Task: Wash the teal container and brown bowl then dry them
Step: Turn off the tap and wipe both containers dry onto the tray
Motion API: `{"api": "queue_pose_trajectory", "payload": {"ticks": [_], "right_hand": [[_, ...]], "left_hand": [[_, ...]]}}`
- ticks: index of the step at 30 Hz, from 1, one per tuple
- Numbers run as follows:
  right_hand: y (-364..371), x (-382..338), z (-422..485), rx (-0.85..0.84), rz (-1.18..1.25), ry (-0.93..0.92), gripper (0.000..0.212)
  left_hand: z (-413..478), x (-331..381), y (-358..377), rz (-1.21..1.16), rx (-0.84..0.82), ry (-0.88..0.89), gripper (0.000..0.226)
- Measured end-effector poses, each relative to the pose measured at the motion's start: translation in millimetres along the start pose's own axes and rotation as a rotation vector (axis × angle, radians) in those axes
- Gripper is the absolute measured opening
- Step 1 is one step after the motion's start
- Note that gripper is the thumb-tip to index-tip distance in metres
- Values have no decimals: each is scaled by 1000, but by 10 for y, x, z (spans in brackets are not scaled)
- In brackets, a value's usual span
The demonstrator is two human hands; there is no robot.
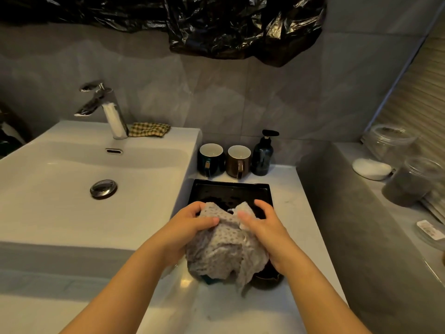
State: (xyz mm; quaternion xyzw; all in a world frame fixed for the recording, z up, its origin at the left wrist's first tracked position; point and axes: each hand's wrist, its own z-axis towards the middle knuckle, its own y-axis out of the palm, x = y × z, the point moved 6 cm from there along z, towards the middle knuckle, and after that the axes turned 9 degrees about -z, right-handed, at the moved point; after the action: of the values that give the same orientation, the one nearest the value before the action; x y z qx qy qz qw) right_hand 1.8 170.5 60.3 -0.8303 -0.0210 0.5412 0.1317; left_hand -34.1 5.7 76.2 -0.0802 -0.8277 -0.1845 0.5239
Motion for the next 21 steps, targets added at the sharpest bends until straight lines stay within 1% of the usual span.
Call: {"api": "queue_pose_trajectory", "payload": {"ticks": [1, 2, 3, 4, 5, 7, 8, 9, 10, 12, 14, 15, 16, 19, 21], "right_hand": [[36, 5, -14, -42, -94, -8, 84], [49, 3, -24, -59, -153, -8, 86], [37, 5, -16, -49, -170, 0, 83], [9, 18, 1, -21, -167, 10, 76], [-34, 27, 21, 26, -163, 13, 64], [-140, 57, 51, 141, -195, 31, 31], [-182, 81, 57, 175, -188, 40, 19], [-200, 99, 63, 180, -138, 48, 14], [-197, 110, 63, 155, -44, 59, 15], [-181, 103, 70, 82, 227, 87, 18], [-211, 86, 99, 62, 519, 109, 21], [-249, 83, 118, 82, 608, 111, 24], [-293, 81, 132, 110, 642, 105, 25], [-385, 59, 151, 195, 565, 63, 23], [-418, 57, 176, 224, 508, 50, 27]], "left_hand": [[3, 4, -2, 3, 12, 13, 7], [1, 18, -7, 11, 27, 29, 6], [1, 34, -18, 18, 43, 47, 4], [5, 53, -30, 20, 58, 60, 3], [7, 76, -50, 11, 72, 62, 3], [10, 133, -107, -52, 80, 24, 8], [16, 157, -132, -95, 54, -14, 13], [18, 178, -147, -139, 7, -54, 20], [6, 203, -144, -172, -46, -85, 28], [6, 233, -147, -172, -103, -103, 46], [47, 237, -180, -79, -76, -97, 57], [71, 243, -206, -7, -37, -88, 55], [92, 258, -243, 89, 14, -68, 50], [126, 374, -317, 413, 150, 39, 24], [128, 467, -314, 495, 207, 107, 17]]}}
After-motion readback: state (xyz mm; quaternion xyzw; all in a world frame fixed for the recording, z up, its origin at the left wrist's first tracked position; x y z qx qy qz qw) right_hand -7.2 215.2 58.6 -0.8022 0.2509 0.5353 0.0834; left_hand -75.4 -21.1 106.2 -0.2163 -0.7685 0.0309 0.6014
